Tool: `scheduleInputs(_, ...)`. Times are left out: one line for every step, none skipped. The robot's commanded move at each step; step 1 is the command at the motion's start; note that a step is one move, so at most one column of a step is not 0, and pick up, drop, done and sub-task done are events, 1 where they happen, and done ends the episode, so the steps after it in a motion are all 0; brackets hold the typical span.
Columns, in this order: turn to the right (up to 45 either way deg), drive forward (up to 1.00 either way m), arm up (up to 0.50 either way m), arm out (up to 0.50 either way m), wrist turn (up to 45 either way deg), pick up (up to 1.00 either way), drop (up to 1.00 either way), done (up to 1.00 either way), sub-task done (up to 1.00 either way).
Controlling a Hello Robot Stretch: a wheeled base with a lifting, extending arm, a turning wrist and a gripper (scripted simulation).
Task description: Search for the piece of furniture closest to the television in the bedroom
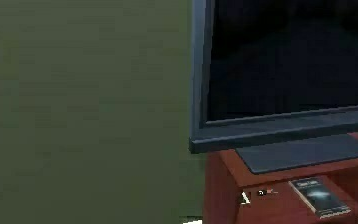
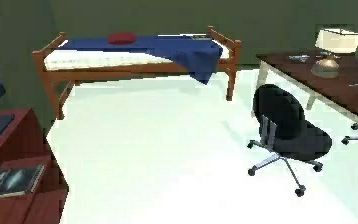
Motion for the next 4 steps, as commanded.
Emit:
scheduleInputs(-45.0, 0.00, 0.00, 0.00, 0.0, 0.00, 0.00, 0.00, 0.00)
scheduleInputs(-45.0, 0.00, 0.00, 0.00, 0.0, 0.00, 0.00, 0.00, 0.00)
scheduleInputs(-45.0, 0.00, 0.00, 0.00, 0.0, 0.00, 0.00, 0.00, 0.00)
scheduleInputs(-33.0, 0.00, 0.00, 0.00, 0.0, 0.00, 0.00, 0.00, 0.00)
